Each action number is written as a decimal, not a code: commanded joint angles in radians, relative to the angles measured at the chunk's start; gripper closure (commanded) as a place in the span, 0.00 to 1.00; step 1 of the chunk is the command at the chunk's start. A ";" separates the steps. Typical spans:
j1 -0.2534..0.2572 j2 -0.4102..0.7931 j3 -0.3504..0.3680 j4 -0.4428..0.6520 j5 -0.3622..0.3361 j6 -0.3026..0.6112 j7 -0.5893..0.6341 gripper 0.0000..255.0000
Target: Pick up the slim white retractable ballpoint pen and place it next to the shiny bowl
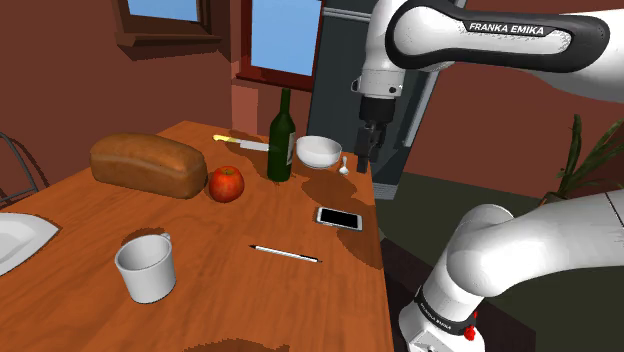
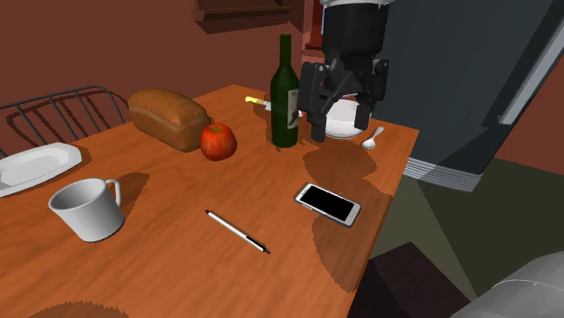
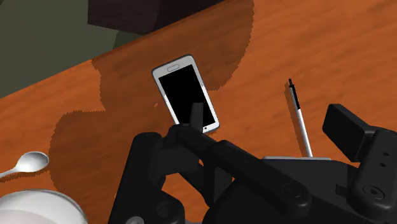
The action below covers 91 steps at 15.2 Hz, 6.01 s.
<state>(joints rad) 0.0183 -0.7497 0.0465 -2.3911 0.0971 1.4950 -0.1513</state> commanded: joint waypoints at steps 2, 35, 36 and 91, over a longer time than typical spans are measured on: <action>0.009 0.012 0.004 -0.019 0.013 0.036 -0.009 0.00; 0.255 0.565 0.129 -0.149 0.342 0.841 -0.292 0.00; 0.255 0.565 0.129 -0.149 0.342 0.841 -0.292 0.00; 0.090 0.312 -0.134 0.048 0.139 0.315 -0.465 1.00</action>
<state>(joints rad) 0.1202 -0.4387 -0.0679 -2.3428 0.2474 1.8157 -0.5888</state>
